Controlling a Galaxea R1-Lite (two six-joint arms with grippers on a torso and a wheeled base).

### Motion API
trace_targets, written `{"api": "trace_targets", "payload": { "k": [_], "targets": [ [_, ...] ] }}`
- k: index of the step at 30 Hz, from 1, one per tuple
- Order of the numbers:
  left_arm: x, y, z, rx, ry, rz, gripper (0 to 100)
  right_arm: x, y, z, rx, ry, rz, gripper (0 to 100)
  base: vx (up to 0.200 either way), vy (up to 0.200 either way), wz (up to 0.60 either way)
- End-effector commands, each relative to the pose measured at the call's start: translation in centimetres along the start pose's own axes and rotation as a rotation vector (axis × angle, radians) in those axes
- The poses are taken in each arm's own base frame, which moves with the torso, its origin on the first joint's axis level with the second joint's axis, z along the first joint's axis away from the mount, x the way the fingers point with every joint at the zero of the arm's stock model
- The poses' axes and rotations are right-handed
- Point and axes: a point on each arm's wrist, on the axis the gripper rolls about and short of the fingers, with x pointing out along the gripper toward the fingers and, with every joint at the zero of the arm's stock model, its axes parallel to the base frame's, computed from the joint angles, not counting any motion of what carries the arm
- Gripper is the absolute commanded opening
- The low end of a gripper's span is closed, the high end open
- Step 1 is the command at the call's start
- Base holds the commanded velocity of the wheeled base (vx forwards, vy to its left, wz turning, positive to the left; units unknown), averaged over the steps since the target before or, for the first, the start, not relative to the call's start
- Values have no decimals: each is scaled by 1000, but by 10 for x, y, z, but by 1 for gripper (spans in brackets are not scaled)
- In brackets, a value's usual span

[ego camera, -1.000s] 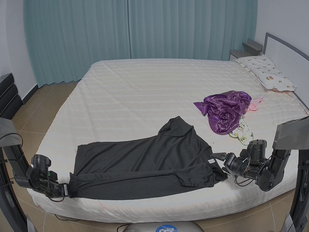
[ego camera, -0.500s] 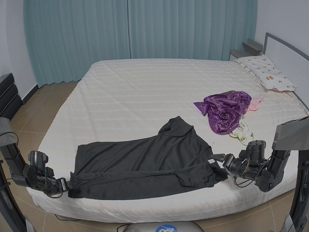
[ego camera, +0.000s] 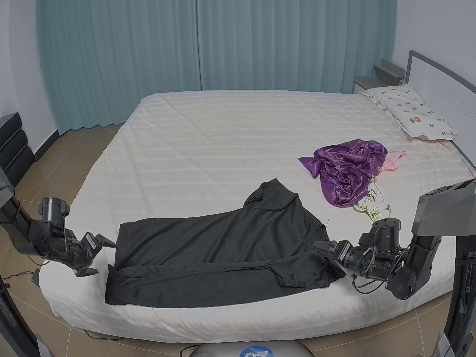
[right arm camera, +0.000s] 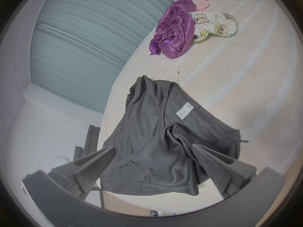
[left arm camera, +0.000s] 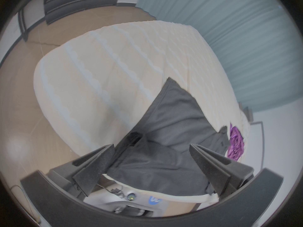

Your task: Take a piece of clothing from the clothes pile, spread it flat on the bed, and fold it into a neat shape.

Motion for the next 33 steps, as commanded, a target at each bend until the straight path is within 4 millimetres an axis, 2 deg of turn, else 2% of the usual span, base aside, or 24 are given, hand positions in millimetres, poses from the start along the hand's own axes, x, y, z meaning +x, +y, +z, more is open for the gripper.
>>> {"api": "trace_targets", "payload": {
  "k": [1,3,10,16,23,29,33],
  "targets": [
    [22,-1,5,-38,55,16,100,-19,0,28,3,-107,-1,100,0,0,0],
    [22,0,4,-40,56,19,100,-20,-3,30,7,-115,-8,100,0,0,0],
    [23,1,3,-40,60,20,100,-20,0,20,0,-78,-4,100,0,0,0],
    [23,1,3,-40,59,19,100,-21,8,-1,-14,13,22,100,0,0,0],
    [23,1,3,-40,60,20,100,-18,13,-14,-10,65,41,100,0,0,0],
    [23,1,3,-40,60,20,100,-7,1,-21,1,96,2,100,0,0,0],
    [23,1,3,-40,58,20,100,2,-11,-13,21,69,-28,100,0,0,0]
  ]
}}
